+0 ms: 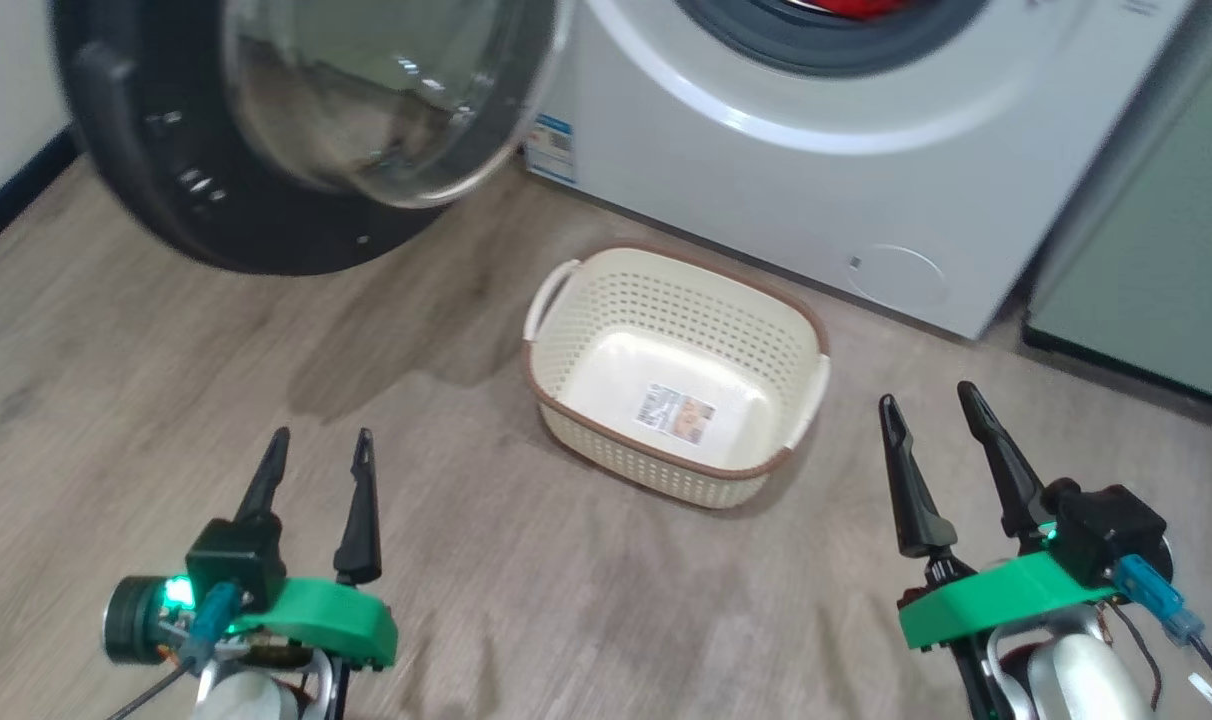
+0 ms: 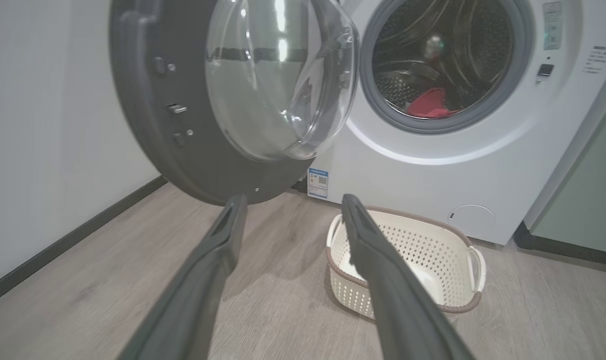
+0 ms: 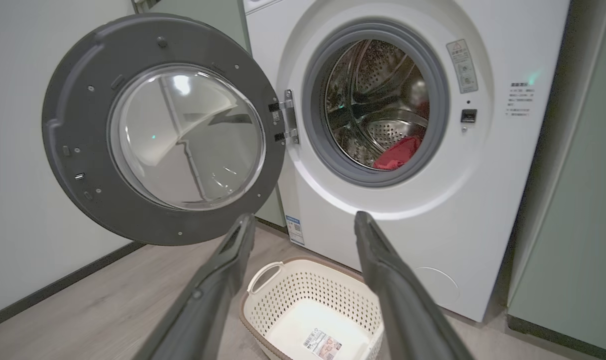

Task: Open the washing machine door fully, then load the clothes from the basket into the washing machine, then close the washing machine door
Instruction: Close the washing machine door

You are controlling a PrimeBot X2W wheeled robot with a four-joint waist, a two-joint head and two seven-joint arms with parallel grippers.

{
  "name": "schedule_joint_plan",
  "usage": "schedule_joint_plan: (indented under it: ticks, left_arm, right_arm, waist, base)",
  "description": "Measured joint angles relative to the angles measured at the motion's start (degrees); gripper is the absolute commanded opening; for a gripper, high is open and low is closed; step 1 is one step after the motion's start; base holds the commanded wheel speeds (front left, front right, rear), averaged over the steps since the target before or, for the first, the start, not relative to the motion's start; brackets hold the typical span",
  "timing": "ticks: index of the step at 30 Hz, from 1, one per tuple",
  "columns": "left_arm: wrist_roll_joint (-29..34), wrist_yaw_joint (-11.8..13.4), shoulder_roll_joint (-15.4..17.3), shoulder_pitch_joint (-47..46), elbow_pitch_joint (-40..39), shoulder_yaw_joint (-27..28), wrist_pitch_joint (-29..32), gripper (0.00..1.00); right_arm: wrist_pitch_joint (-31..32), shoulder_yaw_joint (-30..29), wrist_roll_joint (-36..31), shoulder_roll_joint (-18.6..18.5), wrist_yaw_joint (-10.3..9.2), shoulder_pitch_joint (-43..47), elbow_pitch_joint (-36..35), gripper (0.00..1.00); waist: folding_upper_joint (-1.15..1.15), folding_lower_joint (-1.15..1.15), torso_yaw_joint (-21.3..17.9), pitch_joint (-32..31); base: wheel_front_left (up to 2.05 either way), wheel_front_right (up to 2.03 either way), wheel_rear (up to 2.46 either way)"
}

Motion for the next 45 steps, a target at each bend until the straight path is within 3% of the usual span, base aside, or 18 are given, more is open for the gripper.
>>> schedule_joint_plan:
  ticks: [10, 34, 35, 36, 37, 38, 45]
  left_arm:
    - [0.0, 0.0, 0.0, 1.3, -0.9, 1.4, 0.0, 1.0]
    - [0.0, 0.8, 0.0, 2.5, -2.4, 2.7, 0.0, 1.0]
    - [0.0, 0.8, 0.0, 2.5, -2.4, 2.7, 0.0, 0.9]
    - [-0.4, 0.8, 0.0, 2.5, -2.6, 2.7, 0.0, 0.9]
    - [-0.8, 0.8, 0.0, 2.5, -3.0, 2.8, 0.0, 0.25]
    - [-1.2, 0.8, 0.0, 2.5, -3.5, 2.9, 0.0, 0.0]
    - [-1.6, 0.8, 0.0, 2.5, -4.9, 2.7, 0.0, 0.0]
  right_arm:
    - [0.0, 2.1, 1.0, 0.1, 0.0, 0.0, 0.5, 1.0]
    - [0.0, 3.5, 1.2, 0.0, 0.0, -0.1, 2.6, 1.0]
    - [0.0, 3.5, 1.2, 0.0, 0.0, -0.1, 2.6, 1.0]
    - [0.0, 3.5, 1.2, 0.0, 0.0, -0.1, 2.6, 1.0]
    - [0.0, 3.5, 1.2, 0.0, 0.0, -0.1, 2.6, 1.0]
    - [0.0, 3.5, 1.2, 0.0, 0.0, -0.1, 2.5, 1.0]
    - [0.0, 2.8, 0.9, 0.0, 0.0, -0.1, 2.1, 1.0]
  waist:
    - [0.0, 0.0, 6.3, -2.1]
    - [0.0, 0.0, 6.3, -2.6]
    - [0.0, 0.0, 6.3, -2.6]
    - [0.0, 0.0, 6.3, -2.5]
    - [0.0, 0.0, 6.3, -2.4]
    - [0.0, 0.0, 6.4, -2.3]
    - [0.0, 0.0, 6.4, -1.4]
  base:
    - [0.0, 0.0, 0.0]
    - [0.0, 0.0, 0.0]
    - [0.0, 0.0, 0.0]
    - [0.0, 0.0, 0.0]
    - [0.0, 0.0, 0.0]
    - [0.0, 0.0, 0.0]
    - [0.0, 0.0, 0.0]
